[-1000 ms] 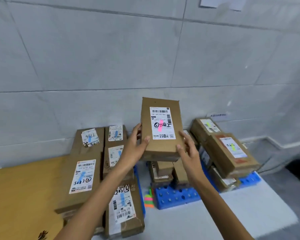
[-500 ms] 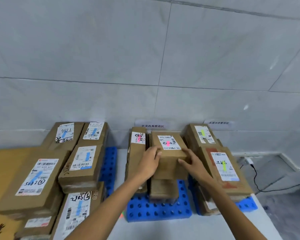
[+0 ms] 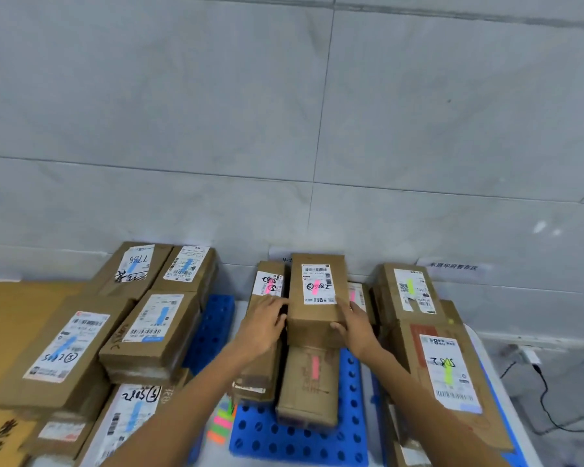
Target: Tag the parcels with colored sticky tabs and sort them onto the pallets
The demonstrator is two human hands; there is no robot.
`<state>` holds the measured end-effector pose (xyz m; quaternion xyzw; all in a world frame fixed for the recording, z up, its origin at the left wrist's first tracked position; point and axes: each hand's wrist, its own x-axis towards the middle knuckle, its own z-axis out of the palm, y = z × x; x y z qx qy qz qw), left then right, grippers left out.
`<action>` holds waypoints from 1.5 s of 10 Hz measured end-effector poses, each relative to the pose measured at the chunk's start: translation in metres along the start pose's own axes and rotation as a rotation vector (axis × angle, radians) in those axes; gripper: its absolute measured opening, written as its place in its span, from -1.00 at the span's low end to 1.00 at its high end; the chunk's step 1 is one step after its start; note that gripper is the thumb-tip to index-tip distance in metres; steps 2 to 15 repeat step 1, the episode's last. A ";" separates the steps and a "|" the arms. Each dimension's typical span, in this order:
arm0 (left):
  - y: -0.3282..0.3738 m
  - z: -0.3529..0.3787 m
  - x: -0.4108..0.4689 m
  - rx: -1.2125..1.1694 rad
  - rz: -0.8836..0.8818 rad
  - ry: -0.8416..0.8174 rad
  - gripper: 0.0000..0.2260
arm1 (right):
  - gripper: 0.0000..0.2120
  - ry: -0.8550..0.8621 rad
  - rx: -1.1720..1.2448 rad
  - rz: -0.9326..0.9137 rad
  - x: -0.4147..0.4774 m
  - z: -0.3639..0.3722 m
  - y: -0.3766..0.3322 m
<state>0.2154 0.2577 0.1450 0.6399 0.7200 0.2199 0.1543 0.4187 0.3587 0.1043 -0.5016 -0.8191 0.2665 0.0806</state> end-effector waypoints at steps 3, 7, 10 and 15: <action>-0.004 -0.036 0.013 0.072 0.005 0.126 -0.66 | -0.35 0.065 0.018 -0.140 0.008 -0.027 -0.016; -0.004 -0.036 0.013 0.072 0.005 0.126 -0.66 | -0.35 0.065 0.018 -0.140 0.008 -0.027 -0.016; -0.004 -0.036 0.013 0.072 0.005 0.126 -0.66 | -0.35 0.065 0.018 -0.140 0.008 -0.027 -0.016; -0.004 -0.036 0.013 0.072 0.005 0.126 -0.66 | -0.35 0.065 0.018 -0.140 0.008 -0.027 -0.016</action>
